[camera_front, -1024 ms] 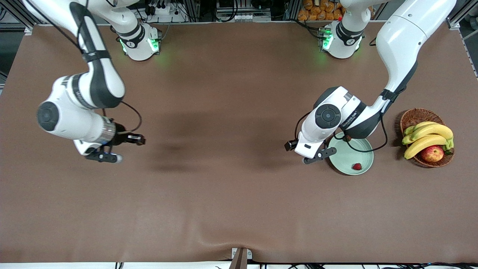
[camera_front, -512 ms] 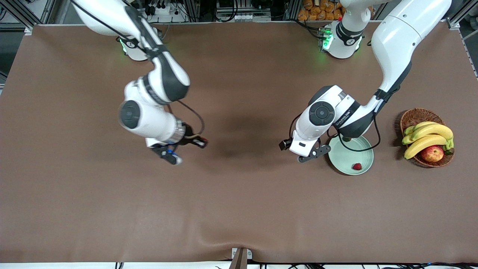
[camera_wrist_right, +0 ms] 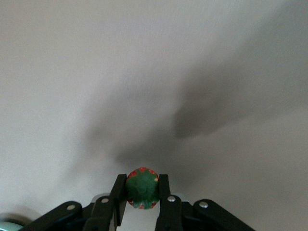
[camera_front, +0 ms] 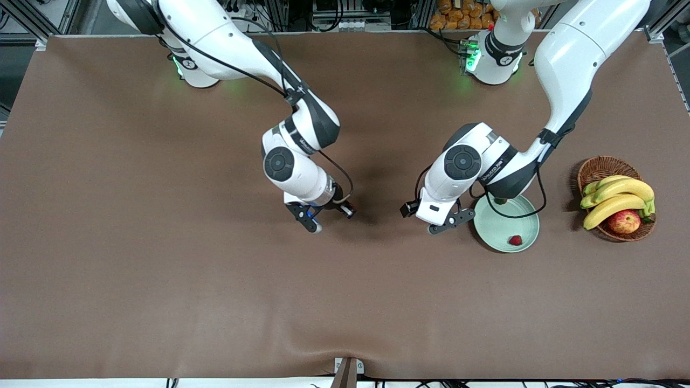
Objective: Collect all strawberries into plate
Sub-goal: 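Set the third strawberry mid-table with the right gripper while the left gripper approaches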
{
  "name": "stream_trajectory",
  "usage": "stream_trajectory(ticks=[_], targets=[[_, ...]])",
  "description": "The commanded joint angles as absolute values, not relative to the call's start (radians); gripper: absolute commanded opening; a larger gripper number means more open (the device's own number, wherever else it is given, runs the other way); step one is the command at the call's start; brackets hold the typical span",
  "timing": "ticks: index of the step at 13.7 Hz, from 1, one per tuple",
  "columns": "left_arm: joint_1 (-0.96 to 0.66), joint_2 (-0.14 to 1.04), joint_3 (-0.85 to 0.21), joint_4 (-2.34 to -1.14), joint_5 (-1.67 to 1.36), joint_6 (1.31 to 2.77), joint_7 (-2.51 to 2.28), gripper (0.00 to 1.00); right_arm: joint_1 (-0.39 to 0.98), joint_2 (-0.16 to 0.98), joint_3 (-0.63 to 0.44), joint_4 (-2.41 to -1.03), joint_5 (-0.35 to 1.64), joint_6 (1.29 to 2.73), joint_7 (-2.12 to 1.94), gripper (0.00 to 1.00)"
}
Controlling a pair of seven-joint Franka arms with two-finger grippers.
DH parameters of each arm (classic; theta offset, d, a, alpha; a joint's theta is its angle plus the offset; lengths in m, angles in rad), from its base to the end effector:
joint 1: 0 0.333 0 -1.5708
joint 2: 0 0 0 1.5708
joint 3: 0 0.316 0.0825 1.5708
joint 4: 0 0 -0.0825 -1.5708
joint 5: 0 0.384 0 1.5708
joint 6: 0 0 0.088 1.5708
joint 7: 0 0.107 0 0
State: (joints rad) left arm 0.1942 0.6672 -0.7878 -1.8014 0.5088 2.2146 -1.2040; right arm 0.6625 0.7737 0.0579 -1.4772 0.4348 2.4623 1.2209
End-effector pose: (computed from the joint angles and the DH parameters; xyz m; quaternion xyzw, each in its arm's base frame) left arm 0.5664 -0.3103 0.2606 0.9801 0.1963 -0.0268 0.0130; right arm 0.5610 0.4807 0.2385 -0.8960 0.3968 0.0839 0.1807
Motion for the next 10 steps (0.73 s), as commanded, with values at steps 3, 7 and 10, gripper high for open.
stream_trajectory(ticks=[3,7,10], targets=[[0.195,0.684,-0.785,-1.789,0.511,2.224,-1.227,1.00,0.735,0.928,0.064,-1.306,0.446,2.479,1.318,0.05],[0.201,0.684,-0.784,-1.776,0.442,2.227,-1.229,1.00,0.758,0.937,0.064,-1.302,0.446,2.480,1.348,0.95],[0.195,0.684,-0.772,-1.775,0.431,2.230,-1.264,1.00,0.735,0.930,0.063,-1.293,0.437,2.462,1.345,1.00]])
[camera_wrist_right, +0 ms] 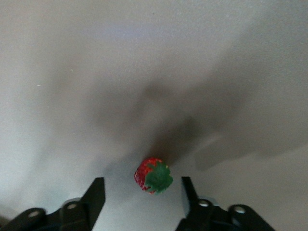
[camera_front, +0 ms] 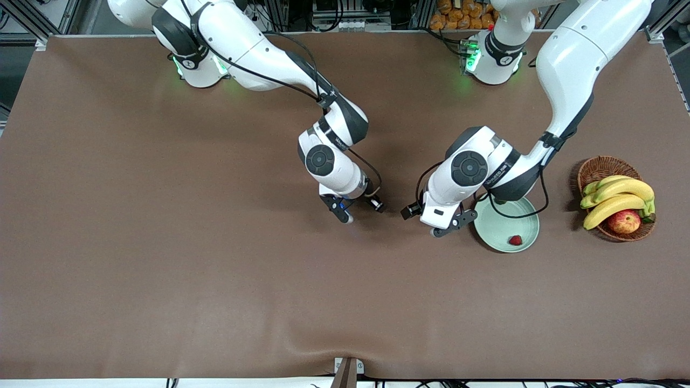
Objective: Collect all strawberries into plate
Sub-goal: 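Set the third strawberry mid-table with the right gripper while the left gripper approaches, then grasp the third strawberry with the left gripper while the right gripper withdraws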
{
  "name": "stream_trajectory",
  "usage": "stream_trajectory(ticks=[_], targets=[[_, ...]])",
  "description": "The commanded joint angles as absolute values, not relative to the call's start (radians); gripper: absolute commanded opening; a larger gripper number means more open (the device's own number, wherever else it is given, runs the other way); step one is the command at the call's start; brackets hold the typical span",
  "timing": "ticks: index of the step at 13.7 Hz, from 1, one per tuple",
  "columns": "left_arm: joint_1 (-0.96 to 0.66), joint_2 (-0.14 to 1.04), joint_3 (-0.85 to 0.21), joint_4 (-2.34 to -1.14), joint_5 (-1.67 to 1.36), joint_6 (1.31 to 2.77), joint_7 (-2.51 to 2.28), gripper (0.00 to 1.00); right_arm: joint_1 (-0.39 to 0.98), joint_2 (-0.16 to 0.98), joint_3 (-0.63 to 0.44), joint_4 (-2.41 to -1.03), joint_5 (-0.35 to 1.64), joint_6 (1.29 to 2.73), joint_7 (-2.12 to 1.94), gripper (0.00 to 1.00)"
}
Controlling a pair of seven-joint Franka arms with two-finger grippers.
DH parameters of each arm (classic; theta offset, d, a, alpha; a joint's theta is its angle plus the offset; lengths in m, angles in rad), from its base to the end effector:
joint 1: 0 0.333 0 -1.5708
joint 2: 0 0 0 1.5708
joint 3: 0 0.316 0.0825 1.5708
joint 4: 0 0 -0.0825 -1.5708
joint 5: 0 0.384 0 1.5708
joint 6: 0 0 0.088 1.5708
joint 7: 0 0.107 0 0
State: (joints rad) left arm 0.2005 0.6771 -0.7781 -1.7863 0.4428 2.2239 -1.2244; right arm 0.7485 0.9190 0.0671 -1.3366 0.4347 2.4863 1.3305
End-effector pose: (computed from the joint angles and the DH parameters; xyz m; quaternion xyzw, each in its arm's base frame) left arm 0.5746 -0.3039 0.2598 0.9702 0.2356 -0.0464 0.0316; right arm 0.5322 0.5439 0.1967 -0.8883 0.4100 0.1004 0.1810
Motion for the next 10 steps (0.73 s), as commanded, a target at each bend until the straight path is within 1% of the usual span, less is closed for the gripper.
stream_trajectory(ticks=[1,3,5,6,8,10], targets=[[0.193,0.684,-0.772,-1.775,0.433,2.238,-1.287,1.00,0.704,0.922,0.066,-1.290,0.436,2.453,1.341,1.00],[0.184,0.690,-0.772,-1.775,0.433,2.255,-1.321,1.00,0.654,0.910,0.069,-1.266,0.408,2.393,1.338,1.00],[0.160,0.698,-0.772,-1.773,0.436,2.272,-1.379,1.00,0.592,0.896,0.077,-1.218,0.349,2.274,1.318,1.00],[0.138,0.699,-0.770,-1.773,0.434,2.284,-1.417,1.00,0.559,0.885,0.087,-1.216,0.316,2.235,1.281,1.00],[0.095,0.715,-0.764,-1.770,0.440,2.301,-1.498,1.00,0.459,0.855,0.148,-1.216,0.273,2.168,1.215,1.00],[0.031,0.744,-0.735,-1.728,0.440,2.304,-1.573,1.00,0.359,0.836,0.216,-1.216,0.206,2.094,1.140,1.00]])
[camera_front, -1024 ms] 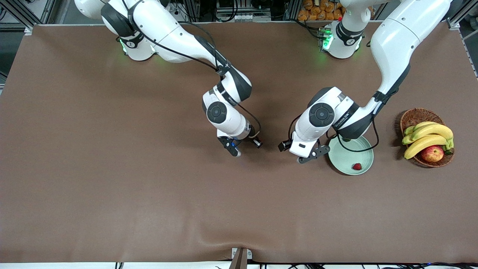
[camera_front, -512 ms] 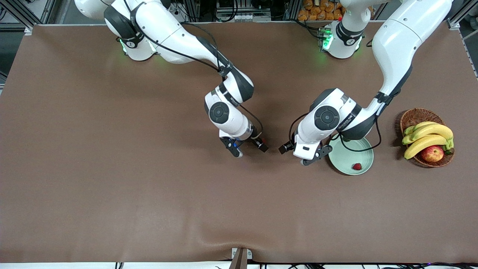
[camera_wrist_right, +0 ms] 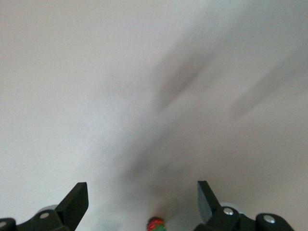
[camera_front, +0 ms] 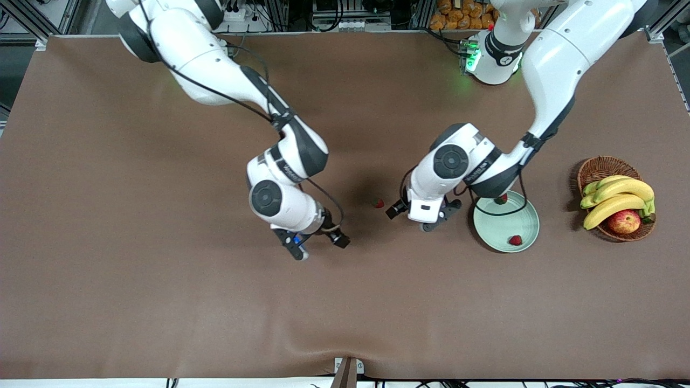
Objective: Collect all strawberries into plate
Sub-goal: 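Grasp the third strawberry with the left gripper while the right gripper withdraws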
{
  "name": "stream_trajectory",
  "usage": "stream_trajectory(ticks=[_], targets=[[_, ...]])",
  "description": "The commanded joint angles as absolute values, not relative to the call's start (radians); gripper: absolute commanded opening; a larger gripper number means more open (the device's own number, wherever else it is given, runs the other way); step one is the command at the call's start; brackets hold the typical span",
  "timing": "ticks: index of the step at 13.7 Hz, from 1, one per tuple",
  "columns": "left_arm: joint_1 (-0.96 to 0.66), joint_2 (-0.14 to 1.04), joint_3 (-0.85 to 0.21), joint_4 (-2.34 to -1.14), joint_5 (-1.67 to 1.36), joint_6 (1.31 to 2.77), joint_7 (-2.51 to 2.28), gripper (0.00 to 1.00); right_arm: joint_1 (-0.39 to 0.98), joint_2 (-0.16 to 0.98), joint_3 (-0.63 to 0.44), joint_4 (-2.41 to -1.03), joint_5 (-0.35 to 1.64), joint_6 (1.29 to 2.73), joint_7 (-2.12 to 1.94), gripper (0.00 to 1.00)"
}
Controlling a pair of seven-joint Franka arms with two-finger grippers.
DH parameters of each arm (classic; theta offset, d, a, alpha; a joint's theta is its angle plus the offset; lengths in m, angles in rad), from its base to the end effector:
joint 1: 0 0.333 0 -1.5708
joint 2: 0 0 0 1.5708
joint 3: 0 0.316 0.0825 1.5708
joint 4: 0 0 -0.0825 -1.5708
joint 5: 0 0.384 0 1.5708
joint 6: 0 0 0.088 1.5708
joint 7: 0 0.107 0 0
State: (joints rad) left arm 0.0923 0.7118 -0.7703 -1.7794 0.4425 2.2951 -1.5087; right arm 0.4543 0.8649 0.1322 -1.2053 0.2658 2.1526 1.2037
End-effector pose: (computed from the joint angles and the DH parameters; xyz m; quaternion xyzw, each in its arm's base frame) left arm 0.5458 -0.3658 0.2492 0.9423 0.3268 -0.0523 0.0510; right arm 0.6498 0.4098 0.2703 -0.9069 0.3864 0.0997 0.1353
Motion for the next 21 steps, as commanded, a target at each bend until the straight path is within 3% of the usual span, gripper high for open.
stream_trajectory(ticks=[1,6,16,17,21], targets=[[-0.026,0.758,-0.704,-1.698,0.436,2.306,-1.621,1.00,0.312,0.824,0.250,-1.216,0.162,2.070,1.102,1.00],[-0.193,0.805,-0.575,-1.646,0.443,2.377,-1.877,1.00,0.140,0.772,0.347,-1.221,0.045,1.953,0.939,1.00],[-0.196,0.825,-0.555,-1.649,0.453,2.384,-1.924,1.00,-0.078,0.536,0.360,-1.229,-0.005,1.662,0.557,1.00],[-0.196,0.834,-0.554,-1.648,0.454,2.391,-1.916,0.64,-0.090,0.350,0.248,-1.242,-0.005,1.481,0.283,1.00],[-0.202,0.844,-0.551,-1.647,0.454,2.402,-1.911,0.63,-0.087,0.165,0.163,-1.408,0.011,1.477,0.141,1.00]])
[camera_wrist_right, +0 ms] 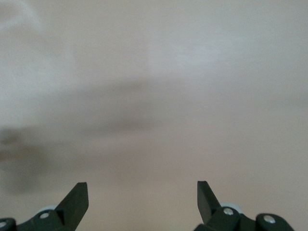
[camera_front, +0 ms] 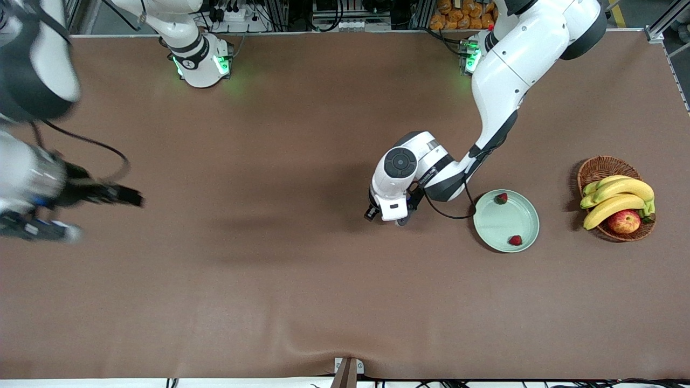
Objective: Collect all strawberries into plate
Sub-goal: 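Grasp the third strawberry with the left gripper while the right gripper withdraws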
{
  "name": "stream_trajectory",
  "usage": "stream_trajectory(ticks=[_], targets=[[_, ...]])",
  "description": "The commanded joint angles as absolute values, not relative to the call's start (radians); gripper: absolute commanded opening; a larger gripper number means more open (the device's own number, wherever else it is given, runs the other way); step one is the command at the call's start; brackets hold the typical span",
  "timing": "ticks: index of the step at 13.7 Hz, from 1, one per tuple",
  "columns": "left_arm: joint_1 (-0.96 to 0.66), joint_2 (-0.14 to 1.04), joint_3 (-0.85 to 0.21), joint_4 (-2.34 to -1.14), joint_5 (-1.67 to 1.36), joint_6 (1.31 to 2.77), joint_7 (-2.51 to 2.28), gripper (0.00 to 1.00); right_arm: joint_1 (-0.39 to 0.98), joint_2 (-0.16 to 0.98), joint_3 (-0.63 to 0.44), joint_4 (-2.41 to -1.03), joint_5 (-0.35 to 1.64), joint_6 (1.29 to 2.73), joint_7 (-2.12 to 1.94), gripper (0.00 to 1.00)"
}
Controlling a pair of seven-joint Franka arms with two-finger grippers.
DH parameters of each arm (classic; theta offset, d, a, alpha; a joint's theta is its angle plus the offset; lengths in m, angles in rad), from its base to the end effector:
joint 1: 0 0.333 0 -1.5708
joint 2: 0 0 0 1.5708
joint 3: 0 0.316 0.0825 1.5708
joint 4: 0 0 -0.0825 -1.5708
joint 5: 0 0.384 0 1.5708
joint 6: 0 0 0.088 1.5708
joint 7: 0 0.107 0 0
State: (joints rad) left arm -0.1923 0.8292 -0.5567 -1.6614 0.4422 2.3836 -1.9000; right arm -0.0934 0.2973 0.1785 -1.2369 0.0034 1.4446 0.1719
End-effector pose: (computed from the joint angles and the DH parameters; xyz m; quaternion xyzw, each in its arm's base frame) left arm 0.5312 -0.4278 0.1811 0.8795 0.4731 -0.0392 0.0343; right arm 0.6282 0.0354 0.5955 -0.9977 0.0459 0.0457 0.0222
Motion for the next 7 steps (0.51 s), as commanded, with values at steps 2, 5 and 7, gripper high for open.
stream_trajectory(ticks=[2,5,7], targets=[[-0.202,0.844,-0.551,-1.647,0.453,2.402,-1.911,0.51,-0.086,0.141,0.163,-1.437,0.011,1.480,0.140,1.00],[-0.202,0.844,-0.551,-1.649,0.453,2.401,-1.908,0.05,-0.087,0.143,0.163,-1.437,0.011,1.496,0.138,1.00],[-0.207,0.844,-0.551,-1.649,0.454,2.401,-1.905,0.00,-0.095,0.140,0.161,-1.439,0.003,1.496,0.117,1.00]])
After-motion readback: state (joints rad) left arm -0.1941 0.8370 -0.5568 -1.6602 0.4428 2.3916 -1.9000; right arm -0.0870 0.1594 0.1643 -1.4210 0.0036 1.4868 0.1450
